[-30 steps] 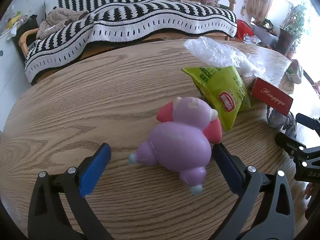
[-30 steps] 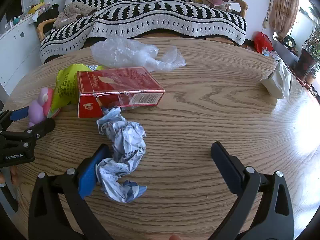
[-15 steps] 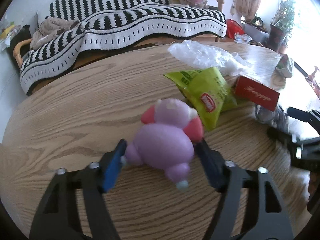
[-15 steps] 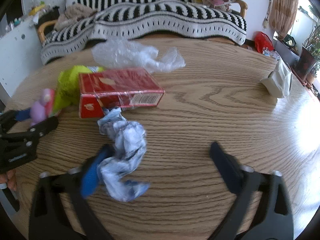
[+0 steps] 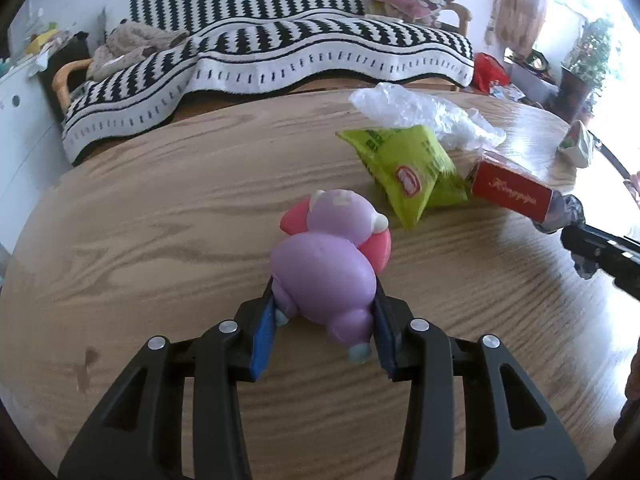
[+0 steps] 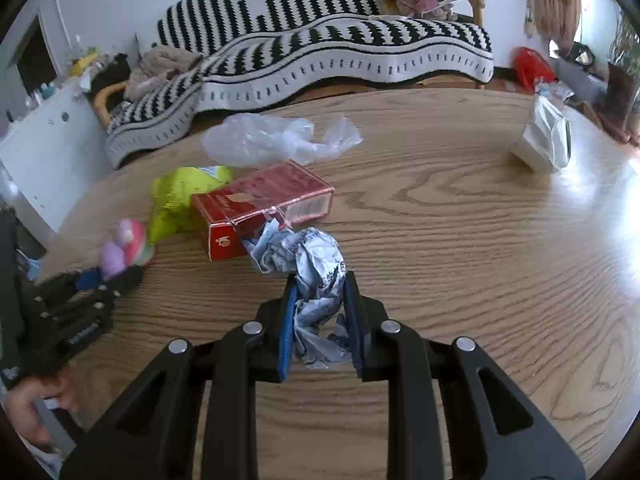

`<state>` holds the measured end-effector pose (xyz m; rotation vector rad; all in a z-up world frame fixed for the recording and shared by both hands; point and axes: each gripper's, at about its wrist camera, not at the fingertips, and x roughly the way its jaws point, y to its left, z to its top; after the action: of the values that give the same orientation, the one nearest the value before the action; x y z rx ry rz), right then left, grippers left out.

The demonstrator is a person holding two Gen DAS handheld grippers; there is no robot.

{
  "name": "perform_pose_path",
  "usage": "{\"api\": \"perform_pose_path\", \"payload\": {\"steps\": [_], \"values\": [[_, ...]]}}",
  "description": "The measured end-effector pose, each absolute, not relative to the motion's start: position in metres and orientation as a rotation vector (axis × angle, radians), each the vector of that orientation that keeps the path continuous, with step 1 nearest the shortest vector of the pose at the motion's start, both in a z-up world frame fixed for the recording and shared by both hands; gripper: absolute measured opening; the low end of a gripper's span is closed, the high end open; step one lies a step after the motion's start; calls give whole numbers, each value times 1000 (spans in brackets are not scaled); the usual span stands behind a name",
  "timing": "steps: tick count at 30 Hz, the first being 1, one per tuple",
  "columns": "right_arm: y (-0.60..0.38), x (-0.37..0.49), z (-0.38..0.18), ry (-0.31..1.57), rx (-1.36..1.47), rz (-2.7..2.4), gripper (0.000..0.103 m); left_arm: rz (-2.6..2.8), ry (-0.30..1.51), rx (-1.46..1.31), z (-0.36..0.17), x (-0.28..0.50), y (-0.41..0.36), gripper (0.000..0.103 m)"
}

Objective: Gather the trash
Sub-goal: 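Carry pink toy and crumpled foil over the black bin and drop them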

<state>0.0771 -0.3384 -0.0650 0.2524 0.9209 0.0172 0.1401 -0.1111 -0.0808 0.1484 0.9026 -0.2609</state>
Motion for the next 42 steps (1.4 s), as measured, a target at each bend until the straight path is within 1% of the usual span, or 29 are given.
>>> {"api": "perform_pose_path", "payload": {"steps": [3,7,11,15,19,22,25,27,29,33,38,42], "values": [[-340,66,-49,873,336,75,23,-248,903,143,-80,130,-108,41],[-340,52,-35,830,328,50,23,-251,923,63,-78,120,-99,41],[-343,38,-14,733,332,-1,23,-272,929,21,-72,108,-96,41],[-350,39,-11,709,381,-9,23,-272,925,3,-69,97,-91,41],[-354,29,3,614,454,71,23,-266,933,-37,-68,89,-82,41],[-342,35,-1,688,320,-20,23,-249,932,-58,-69,81,-74,41],[-346,38,-9,715,418,28,23,-236,936,-80,-71,74,-68,41],[-346,37,-6,698,402,16,22,-231,933,-95,-71,71,-65,41],[-348,35,-6,678,464,64,22,-228,926,-111,-71,65,-62,41],[-338,34,-5,690,409,50,22,-237,933,-143,-71,55,-62,41],[-331,30,-3,691,414,60,22,-254,891,-119,-51,47,-70,41],[-337,13,11,654,448,42,23,-288,854,-93,-27,35,-80,41]]}}
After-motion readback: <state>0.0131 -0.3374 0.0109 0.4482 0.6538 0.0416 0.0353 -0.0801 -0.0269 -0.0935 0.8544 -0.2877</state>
